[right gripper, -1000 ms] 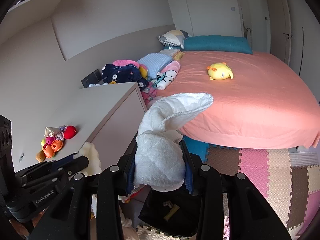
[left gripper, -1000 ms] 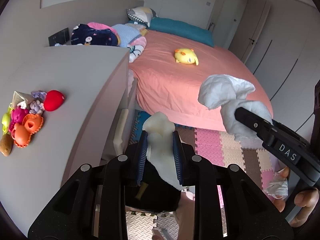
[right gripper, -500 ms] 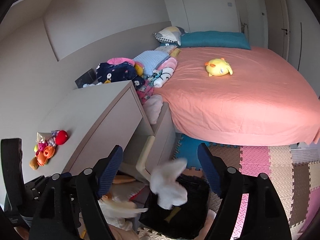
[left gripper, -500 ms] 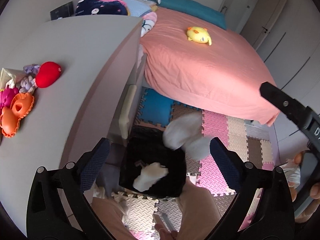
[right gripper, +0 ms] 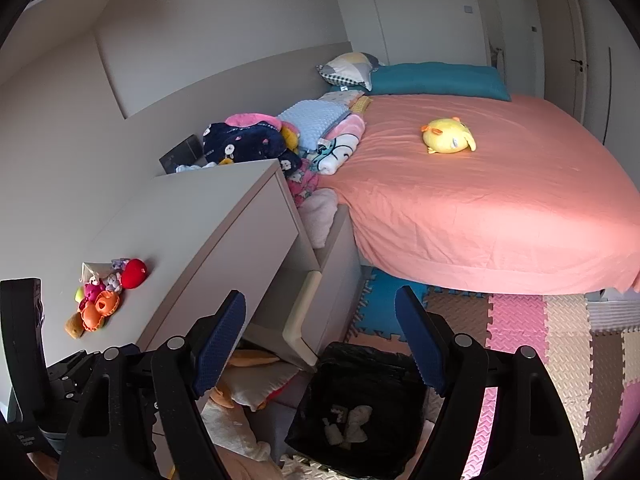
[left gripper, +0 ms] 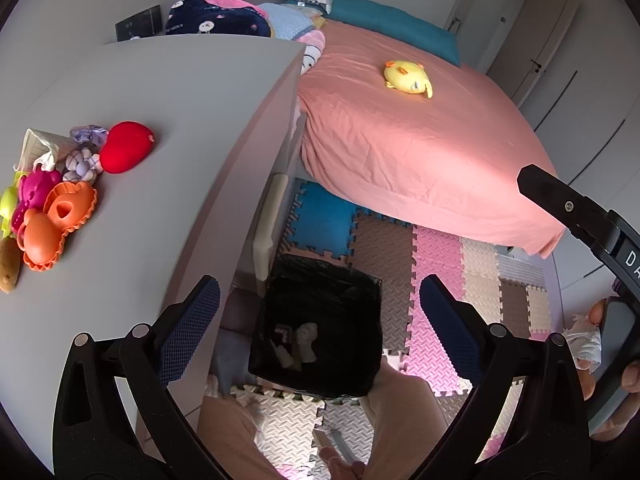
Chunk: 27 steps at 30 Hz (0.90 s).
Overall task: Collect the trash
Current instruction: 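Move both grippers back to the toys on the desk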
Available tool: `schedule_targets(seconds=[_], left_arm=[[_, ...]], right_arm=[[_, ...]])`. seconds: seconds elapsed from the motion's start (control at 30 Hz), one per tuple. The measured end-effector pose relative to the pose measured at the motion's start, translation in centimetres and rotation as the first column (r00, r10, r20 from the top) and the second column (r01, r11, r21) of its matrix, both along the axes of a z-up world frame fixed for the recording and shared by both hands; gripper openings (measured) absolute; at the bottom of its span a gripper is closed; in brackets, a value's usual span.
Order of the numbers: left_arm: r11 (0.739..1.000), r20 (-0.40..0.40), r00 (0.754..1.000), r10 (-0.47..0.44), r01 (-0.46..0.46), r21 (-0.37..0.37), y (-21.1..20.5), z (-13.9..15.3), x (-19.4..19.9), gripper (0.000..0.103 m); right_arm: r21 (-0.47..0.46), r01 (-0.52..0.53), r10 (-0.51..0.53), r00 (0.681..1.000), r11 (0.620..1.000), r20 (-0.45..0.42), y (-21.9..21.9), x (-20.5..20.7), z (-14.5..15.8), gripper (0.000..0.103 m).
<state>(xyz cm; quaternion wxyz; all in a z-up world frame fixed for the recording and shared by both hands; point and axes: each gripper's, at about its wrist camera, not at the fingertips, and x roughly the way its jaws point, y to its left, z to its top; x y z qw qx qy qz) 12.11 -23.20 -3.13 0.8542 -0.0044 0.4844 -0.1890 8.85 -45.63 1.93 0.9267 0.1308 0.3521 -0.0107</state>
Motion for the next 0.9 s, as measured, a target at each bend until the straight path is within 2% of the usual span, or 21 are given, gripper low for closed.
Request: schedule_targets(seconds=[0.53, 0.9], left_arm=[[0.993, 0.034, 0.992, 0.120, -0.120, -0.004, 6.6, 1.3, 0.3, 0.097], [0.974, 0.060, 0.972, 0.228, -0.228, -0.004, 12.2, 1.9, -0.2, 0.097]], right_arm=[[-0.009, -0.106, 0.106, 0.994, 0.994, -0.007, 5.9, 2.4, 0.0, 0.078], [-0.023, -0.194, 0.193, 0.981, 0.981, -0.023, 10.9, 4.2, -0.3, 0.077]])
